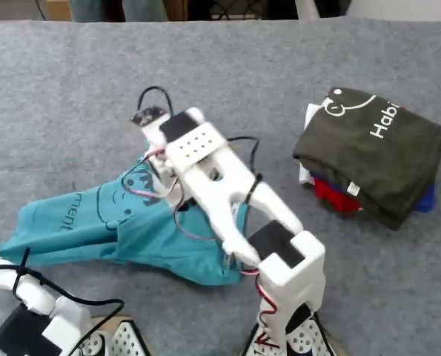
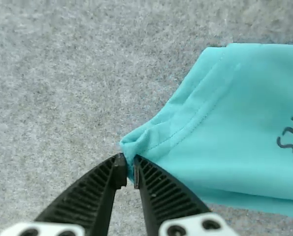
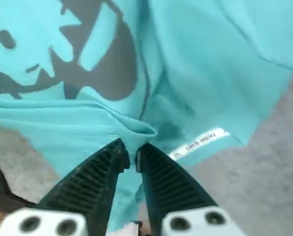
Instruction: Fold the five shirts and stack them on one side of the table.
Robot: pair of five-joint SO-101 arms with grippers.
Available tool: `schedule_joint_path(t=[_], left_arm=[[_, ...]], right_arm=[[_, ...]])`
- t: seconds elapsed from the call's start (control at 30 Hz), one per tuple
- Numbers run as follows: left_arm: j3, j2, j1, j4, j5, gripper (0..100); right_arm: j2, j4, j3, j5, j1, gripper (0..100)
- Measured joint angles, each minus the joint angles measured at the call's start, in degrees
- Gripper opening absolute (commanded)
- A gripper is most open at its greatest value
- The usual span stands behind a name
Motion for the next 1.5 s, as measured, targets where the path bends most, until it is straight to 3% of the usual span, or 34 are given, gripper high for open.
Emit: schedule_joint_path(t=[0.23, 0.5, 0.6, 0.87, 0.97, 1.07, 1.3, 1.5], left_arm=[[0.00, 0.00, 0.00, -1.14, 0.00, 3], [-0.18, 0.00, 0.00, -1.76, 0.00, 3], [-3.60, 0.00, 0.09, -1.41, 3.60, 3], [-33.49, 0.00, 4.40, 19.16, 24.62, 3], [-43.52, -0.09, 9.14, 28.48, 27.43, 3], [-43.60, -0.09, 10.29, 32.00, 27.78, 3], [-28.57, 0.00, -0.35, 24.00, 24.26, 3], [-10.37, -0.09, -4.92, 8.97, 19.43, 3]], right_arm=[[-5.80, 2.81, -2.73, 3.25, 6.07, 2.5], [-17.93, 3.34, -3.87, 3.60, 6.42, 2.5], [-22.95, 1.41, -6.42, 3.60, 6.51, 1.5], [-33.49, -6.42, -21.36, 3.60, 6.95, 1.5], [-32.79, -5.54, -21.54, 1.32, 6.95, 1.5], [-29.71, -5.19, -17.67, -1.14, 4.13, 2.8], [-17.58, -16.53, -6.77, -1.76, -4.40, 28.6], [-0.09, -30.86, -7.65, -1.76, -8.18, 25.7]])
